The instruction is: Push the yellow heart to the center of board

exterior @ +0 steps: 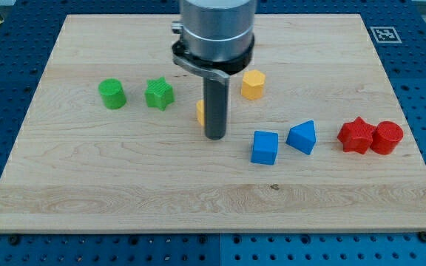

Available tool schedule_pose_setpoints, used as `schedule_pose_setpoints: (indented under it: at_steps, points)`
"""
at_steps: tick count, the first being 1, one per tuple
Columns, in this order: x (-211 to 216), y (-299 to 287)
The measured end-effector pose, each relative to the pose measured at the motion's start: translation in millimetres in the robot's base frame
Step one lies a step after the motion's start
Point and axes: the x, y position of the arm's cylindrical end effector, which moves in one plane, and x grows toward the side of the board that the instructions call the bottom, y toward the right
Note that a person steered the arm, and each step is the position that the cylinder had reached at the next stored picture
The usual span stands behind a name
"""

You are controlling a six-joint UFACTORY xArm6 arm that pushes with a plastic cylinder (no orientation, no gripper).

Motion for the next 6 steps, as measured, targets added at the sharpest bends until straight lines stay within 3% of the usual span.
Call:
schedule_pose_setpoints:
  at_steps: [6]
  points:
    - [-16, 4]
